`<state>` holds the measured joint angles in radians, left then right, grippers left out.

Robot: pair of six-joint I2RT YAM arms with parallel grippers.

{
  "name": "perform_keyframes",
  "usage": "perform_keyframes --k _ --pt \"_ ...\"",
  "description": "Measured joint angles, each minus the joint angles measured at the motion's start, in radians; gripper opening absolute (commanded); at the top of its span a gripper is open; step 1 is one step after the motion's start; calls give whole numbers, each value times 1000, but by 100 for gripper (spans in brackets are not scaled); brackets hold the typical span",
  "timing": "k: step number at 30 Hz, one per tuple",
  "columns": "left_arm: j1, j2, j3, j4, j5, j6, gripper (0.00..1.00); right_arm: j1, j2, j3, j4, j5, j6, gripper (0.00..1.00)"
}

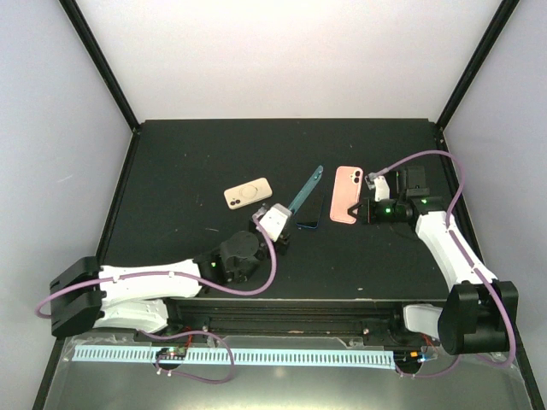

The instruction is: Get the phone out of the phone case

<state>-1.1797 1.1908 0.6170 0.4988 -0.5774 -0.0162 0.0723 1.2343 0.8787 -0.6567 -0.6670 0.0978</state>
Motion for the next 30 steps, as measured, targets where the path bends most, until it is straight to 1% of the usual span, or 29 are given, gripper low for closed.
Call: perform_keyframes --k 5,8,14,20,23,30 --pt "0 -75 -86 -63 -11 -18 2 0 23 2 6 72 -17 1" --pt "-1 -111 -130 -123 -37 -14 2 0 9 0 9 117 -34 1" --pt "3 -150 -135 -235 -108 50 2 -2 -103 -42 50 211 -62 1" --pt "65 -154 -133 -375 -110 100 1 -2 -184 -71 94 228 -73 1" --pt "95 -116 -133 -394 -127 140 2 -3 -216 -77 100 229 -74 1" --pt "101 114 -135 -367 -193 266 2 -9 -257 -74 97 215 -86 1"
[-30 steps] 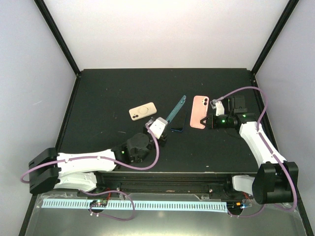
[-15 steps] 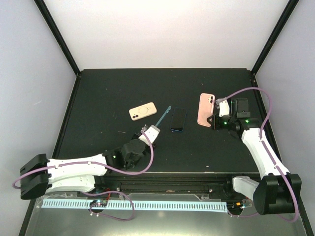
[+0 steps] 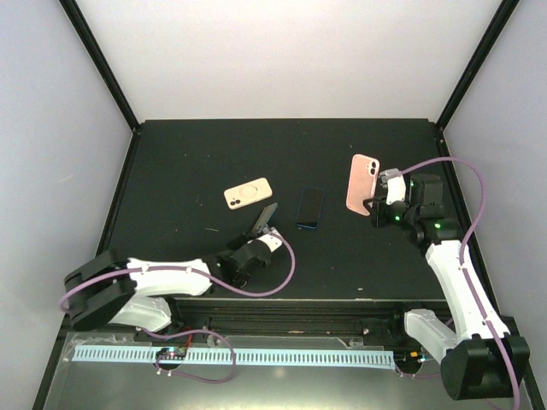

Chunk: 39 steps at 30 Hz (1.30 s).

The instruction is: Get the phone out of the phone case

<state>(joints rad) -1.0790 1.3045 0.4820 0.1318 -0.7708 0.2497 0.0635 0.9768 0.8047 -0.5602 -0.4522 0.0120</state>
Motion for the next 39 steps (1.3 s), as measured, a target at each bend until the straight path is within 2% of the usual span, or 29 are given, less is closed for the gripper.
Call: perform_keyframes --k 7,14,20,27,30,33,39 --pt "-1 191 39 89 -32 151 2 -3 -63 0 0 -23 -8 1" --pt "-2 361 150 177 -66 279 9 -3 -111 0 0 -24 -11 1" --pt "20 530 293 180 -77 335 24 -3 -119 0 0 -20 -11 1" --pt "65 582 325 153 -37 373 45 -3 -107 0 0 -8 -11 1" --pt "72 578 362 103 7 354 53 -3 -90 -1 0 2 -12 1" --pt "77 561 443 -47 103 276 63 -3 -72 -1 0 6 -14 1" --pt "84 507 602 -327 245 85 65 -3 -40 -1 4 11 -18 1"
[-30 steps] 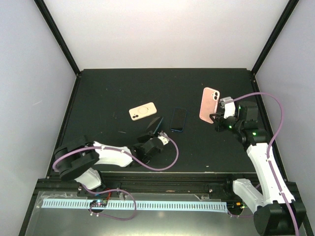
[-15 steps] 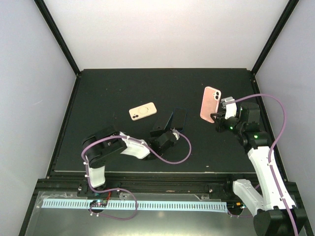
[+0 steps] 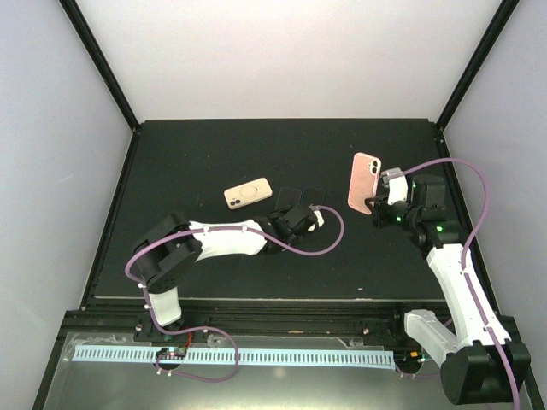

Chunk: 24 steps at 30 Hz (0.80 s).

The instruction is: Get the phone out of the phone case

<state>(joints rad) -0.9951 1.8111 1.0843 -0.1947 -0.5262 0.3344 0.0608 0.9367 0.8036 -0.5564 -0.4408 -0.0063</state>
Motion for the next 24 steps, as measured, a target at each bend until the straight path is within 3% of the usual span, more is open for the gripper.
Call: perform_keyframes --k 7,9,10,11,18,24 --pt "-5 -101 -15 -199 27 -170 70 0 21 0 6 39 -23 1" --pt "-9 -184 -58 -205 34 -225 81 -1 55 14 -2 42 -43 1" --pt "-11 -235 -85 -200 41 -250 95 -1 94 40 -23 47 -55 1" --pt "-13 -295 -120 -185 55 -277 99 -1 127 61 -34 51 -65 1" --pt "-14 -729 -475 49 181 -485 99 -48 486 307 -201 64 -156 3" --pt "-8 -845 -681 151 249 -611 99 -99 724 369 -323 108 -216 3"
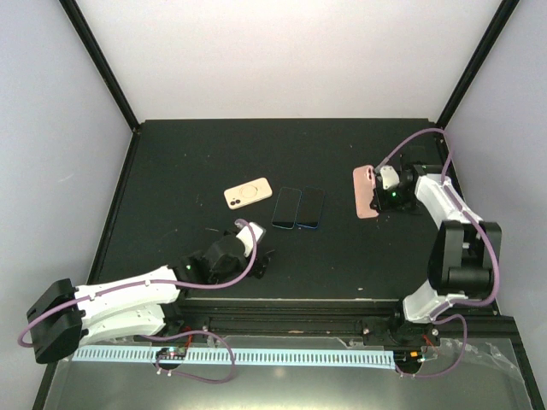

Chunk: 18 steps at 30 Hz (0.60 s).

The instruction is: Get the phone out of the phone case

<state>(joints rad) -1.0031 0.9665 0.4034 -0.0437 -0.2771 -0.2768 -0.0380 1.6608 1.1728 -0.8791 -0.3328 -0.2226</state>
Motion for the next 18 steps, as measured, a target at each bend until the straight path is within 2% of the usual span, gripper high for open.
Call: perform_keyframes --k 8,14,18 --pt "1 -9 0 18 137 -69 99 -45 172 204 -101 56 -40 5" --pt "1 -11 1 14 119 -93 99 -63 304 341 -140 66 -59 14" --pt "1 -1 21 -8 85 -94 99 -70 399 400 -160 71 -74 27"
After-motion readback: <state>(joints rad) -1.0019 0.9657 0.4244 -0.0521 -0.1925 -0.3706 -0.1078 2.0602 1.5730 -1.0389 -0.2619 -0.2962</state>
